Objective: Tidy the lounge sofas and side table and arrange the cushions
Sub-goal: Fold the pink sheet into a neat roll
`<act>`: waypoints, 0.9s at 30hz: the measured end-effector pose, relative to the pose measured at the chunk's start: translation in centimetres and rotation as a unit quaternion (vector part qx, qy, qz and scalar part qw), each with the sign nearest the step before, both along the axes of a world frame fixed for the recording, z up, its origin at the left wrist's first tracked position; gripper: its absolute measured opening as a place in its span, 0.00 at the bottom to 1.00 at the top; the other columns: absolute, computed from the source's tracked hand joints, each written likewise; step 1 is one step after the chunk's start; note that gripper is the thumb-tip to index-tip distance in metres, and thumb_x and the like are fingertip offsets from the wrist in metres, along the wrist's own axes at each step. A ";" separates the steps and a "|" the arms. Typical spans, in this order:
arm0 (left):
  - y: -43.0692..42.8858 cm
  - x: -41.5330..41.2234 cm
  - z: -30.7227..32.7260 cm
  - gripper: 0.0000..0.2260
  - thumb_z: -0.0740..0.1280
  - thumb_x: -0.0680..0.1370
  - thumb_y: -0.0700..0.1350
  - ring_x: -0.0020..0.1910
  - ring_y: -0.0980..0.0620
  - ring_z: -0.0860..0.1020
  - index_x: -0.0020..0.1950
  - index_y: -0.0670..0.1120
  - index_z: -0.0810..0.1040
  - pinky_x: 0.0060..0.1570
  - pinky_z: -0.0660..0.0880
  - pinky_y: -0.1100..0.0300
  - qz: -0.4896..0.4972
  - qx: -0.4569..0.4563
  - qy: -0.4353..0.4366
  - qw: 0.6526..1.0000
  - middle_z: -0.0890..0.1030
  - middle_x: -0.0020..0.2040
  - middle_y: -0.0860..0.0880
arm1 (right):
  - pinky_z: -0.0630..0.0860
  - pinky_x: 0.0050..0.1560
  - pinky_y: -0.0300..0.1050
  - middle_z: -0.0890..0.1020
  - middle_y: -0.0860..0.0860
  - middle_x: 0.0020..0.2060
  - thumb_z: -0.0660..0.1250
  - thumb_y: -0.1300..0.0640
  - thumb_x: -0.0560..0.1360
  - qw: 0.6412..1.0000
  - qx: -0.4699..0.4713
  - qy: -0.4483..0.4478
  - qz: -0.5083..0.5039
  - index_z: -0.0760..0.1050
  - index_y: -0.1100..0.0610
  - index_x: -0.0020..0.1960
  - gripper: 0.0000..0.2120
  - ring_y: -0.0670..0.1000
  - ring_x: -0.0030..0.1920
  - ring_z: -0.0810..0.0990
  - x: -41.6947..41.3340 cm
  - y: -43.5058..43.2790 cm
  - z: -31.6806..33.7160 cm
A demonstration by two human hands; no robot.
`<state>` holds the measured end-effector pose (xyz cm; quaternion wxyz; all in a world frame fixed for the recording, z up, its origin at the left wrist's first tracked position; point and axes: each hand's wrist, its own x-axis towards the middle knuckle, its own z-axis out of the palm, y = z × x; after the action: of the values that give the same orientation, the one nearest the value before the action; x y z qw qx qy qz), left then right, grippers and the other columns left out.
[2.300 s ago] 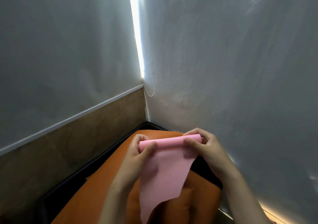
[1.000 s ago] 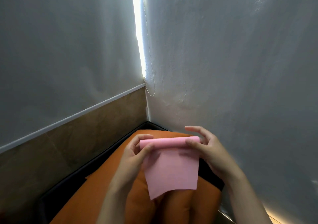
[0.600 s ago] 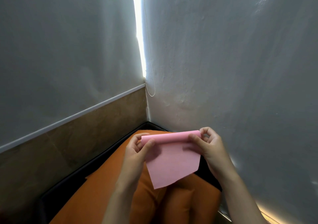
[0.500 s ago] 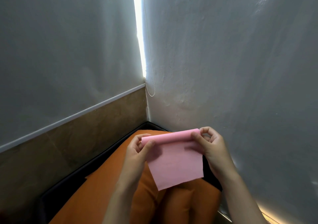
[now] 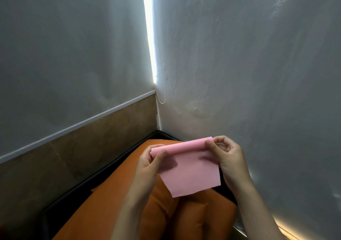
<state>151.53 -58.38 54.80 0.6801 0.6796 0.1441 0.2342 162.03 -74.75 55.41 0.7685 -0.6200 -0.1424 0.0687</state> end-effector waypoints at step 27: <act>0.3 -1.1 1.2 0.11 0.67 0.75 0.44 0.42 0.53 0.82 0.55 0.41 0.77 0.37 0.78 0.63 -0.046 -0.029 -0.012 0.998 0.81 0.46 0.44 | 0.80 0.39 0.44 0.84 0.54 0.40 0.78 0.47 0.62 0.993 0.036 0.023 0.112 0.81 0.54 0.47 0.18 0.51 0.40 0.83 0.0 -0.8 0.4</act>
<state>150.41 -58.03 55.99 0.7114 0.6624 0.1112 0.2071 161.99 -75.53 55.77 0.7811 -0.5700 -0.1959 0.1629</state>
